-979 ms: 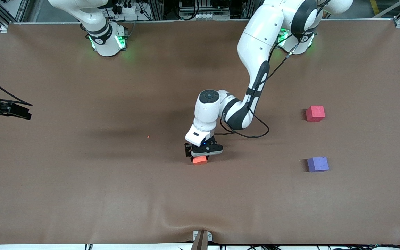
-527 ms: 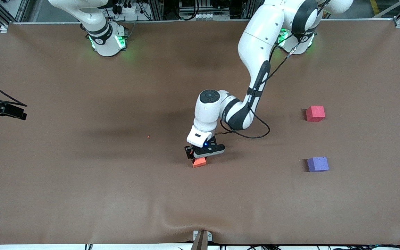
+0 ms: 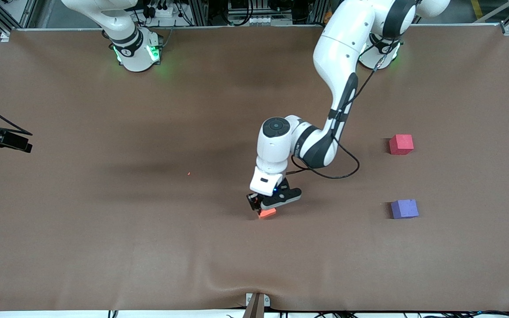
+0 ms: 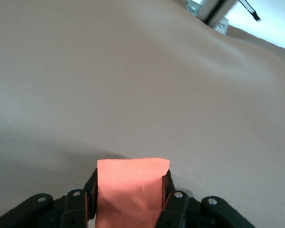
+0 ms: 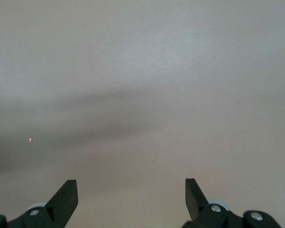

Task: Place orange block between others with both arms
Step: 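Carry the orange cube with the left gripper toward the purple cube, then lower the orange cube between the pink and purple cubes, open gripper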

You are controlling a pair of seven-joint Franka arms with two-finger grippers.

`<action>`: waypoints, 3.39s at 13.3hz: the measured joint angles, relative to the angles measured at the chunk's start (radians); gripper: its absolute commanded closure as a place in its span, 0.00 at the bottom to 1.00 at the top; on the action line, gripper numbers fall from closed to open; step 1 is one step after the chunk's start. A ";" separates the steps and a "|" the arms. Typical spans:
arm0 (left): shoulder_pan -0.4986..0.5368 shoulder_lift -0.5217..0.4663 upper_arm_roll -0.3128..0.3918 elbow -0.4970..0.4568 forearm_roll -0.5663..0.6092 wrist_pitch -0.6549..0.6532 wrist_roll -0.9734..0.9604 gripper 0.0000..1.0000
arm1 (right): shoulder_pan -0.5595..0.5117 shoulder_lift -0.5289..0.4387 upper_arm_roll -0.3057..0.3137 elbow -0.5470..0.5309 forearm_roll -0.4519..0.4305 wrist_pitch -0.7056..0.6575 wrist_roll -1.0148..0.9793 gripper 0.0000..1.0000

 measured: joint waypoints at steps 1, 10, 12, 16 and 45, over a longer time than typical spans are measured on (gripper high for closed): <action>0.012 -0.012 0.000 -0.006 0.000 -0.018 0.016 1.00 | -0.001 0.000 0.000 0.000 0.005 0.000 -0.009 0.00; 0.212 -0.359 -0.084 -0.427 0.000 -0.047 0.355 1.00 | -0.002 -0.001 0.006 0.003 0.011 -0.058 -0.054 0.00; 0.348 -0.421 -0.178 -0.498 0.000 -0.049 0.453 1.00 | -0.001 -0.002 0.007 0.013 0.012 -0.071 -0.054 0.00; 0.529 -0.495 -0.278 -0.631 0.000 -0.057 0.658 1.00 | -0.002 -0.019 0.008 0.034 0.013 -0.082 -0.054 0.00; 0.987 -0.485 -0.391 -0.779 -0.110 -0.089 1.155 1.00 | 0.013 -0.097 0.048 -0.093 0.017 -0.018 -0.110 0.00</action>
